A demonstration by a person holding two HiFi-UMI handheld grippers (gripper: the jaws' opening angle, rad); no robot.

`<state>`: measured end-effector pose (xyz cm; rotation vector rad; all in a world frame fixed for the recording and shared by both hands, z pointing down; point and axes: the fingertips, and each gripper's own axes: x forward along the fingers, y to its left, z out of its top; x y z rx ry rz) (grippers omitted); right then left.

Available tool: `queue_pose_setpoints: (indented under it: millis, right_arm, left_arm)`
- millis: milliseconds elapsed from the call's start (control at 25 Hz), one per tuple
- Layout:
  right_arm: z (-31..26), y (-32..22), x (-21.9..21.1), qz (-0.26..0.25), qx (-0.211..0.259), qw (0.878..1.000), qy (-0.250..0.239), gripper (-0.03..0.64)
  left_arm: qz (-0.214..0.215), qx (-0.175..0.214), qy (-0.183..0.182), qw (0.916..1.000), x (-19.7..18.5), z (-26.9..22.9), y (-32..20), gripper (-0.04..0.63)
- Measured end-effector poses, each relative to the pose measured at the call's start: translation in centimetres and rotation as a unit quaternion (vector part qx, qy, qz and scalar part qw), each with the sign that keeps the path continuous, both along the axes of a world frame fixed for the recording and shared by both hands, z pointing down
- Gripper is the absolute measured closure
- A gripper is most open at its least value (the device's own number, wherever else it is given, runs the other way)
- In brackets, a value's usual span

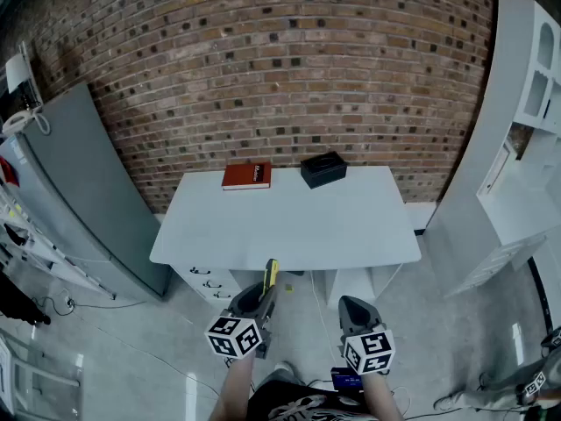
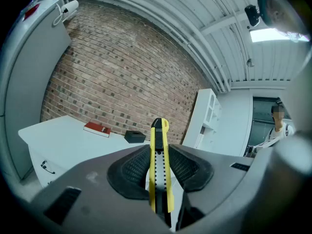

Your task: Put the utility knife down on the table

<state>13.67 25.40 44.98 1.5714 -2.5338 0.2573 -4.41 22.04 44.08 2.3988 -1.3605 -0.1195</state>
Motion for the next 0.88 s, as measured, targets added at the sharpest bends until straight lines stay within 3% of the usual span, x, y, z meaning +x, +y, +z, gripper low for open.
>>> queue_pose_setpoints:
  millis: [320, 520, 720, 880]
  right_arm:
    - [-0.1, -0.6, -0.1, -0.011, 0.001, 1.000, 0.003, 0.617]
    - [0.2, -2.3, -0.8, -0.015, -0.008, 1.000, -0.025, 0.617]
    - [1.0, -6.3, -1.8, -0.038, -0.027, 0.997, -0.058, 0.617]
    - [3.0, -12.3, -2.7, -0.022, -0.039, 0.999, -0.014, 0.617]
  left_arm:
    - [-0.002, 0.002, 0.007, 1.0000, 0.1, -0.4, 0.0, 0.472]
    - [-0.008, -0.004, 0.006, 0.9999, -0.9, 0.4, -1.3, 0.472]
    - [-0.012, -0.013, 0.014, 0.9997, -1.7, 1.4, -5.3, 0.472]
    - [-0.008, -0.022, 0.023, 0.9995, -2.7, 3.1, -11.4, 0.472]
